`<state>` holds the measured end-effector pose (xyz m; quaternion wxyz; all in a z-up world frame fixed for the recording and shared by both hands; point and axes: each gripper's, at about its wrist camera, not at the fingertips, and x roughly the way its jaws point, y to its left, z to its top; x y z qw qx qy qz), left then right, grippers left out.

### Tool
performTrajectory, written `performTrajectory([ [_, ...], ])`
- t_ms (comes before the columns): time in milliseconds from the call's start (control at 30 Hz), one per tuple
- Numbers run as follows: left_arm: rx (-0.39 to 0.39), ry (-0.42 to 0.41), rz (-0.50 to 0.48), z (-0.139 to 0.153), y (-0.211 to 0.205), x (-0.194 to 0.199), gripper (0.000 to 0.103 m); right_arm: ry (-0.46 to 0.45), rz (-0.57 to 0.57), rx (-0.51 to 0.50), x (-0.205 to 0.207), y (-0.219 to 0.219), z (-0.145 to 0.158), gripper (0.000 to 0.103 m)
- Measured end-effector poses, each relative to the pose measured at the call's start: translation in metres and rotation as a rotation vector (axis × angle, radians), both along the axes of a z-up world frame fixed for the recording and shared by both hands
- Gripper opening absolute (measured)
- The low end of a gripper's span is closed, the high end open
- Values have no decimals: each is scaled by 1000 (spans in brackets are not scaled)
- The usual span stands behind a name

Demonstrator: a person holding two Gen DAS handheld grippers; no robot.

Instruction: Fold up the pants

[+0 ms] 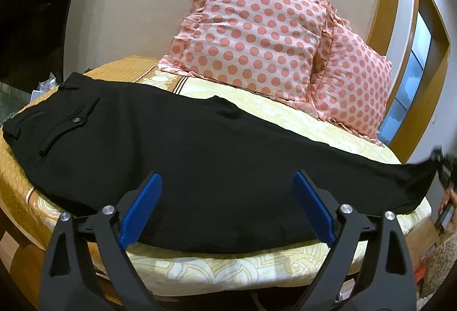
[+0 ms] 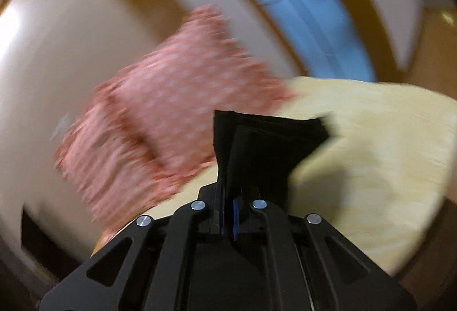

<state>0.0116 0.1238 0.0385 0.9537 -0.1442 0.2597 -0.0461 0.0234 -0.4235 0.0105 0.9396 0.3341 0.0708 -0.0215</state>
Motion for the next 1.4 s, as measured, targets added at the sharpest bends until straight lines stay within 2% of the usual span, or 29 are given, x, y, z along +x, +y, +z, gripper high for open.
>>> performTrajectory([
  [100,-10,-7,8,1,5,-4,93,-44,180,-76,29,61,31,4],
  [133,-12,-12,15,1,8,-7,93,-60,276,-96,42,91,41,4],
  [233,-18,-25,34,3,14,-14,94,-69,475,-127,69,158,49,4],
  [333,-30,-39,58,5,25,-23,94,-18,673,-191,93,238,37,4],
  [467,-28,-49,79,5,34,-33,95,176,856,-269,118,325,-22,4],
  [533,-28,-51,87,5,39,-36,95,262,891,-274,127,344,-50,4],
  [567,-28,-51,93,5,41,-37,95,273,890,-276,125,350,-55,4],
  [633,-32,-51,98,6,45,-39,95,263,880,-282,123,351,-54,4],
  [700,-38,-59,103,7,48,-41,95,206,845,-286,118,350,-40,4],
  [767,-41,-70,111,8,50,-42,95,138,776,-297,114,349,-23,4],
  [833,-51,-71,114,7,51,-42,95,113,722,-328,115,354,-16,4],
  [967,-58,-65,111,5,51,-42,95,143,703,-410,127,381,-22,4],
  [1067,-46,-71,117,5,52,-45,95,194,786,-526,122,410,-42,4],
  [1133,-44,-76,127,6,56,-46,95,256,842,-607,115,424,-55,10],
  [1200,-54,-80,137,7,61,-47,95,313,902,-647,110,431,-67,40],
  [1233,-57,-81,140,7,62,-47,95,289,920,-650,103,429,-66,52],
  [1267,-59,-82,144,7,64,-48,95,281,961,-646,96,427,-63,71],
  [1333,-59,-87,154,8,68,-49,95,239,1021,-580,88,419,-55,73],
  [1400,-65,-94,163,9,71,-50,95,134,987,-512,82,399,-37,69],
])
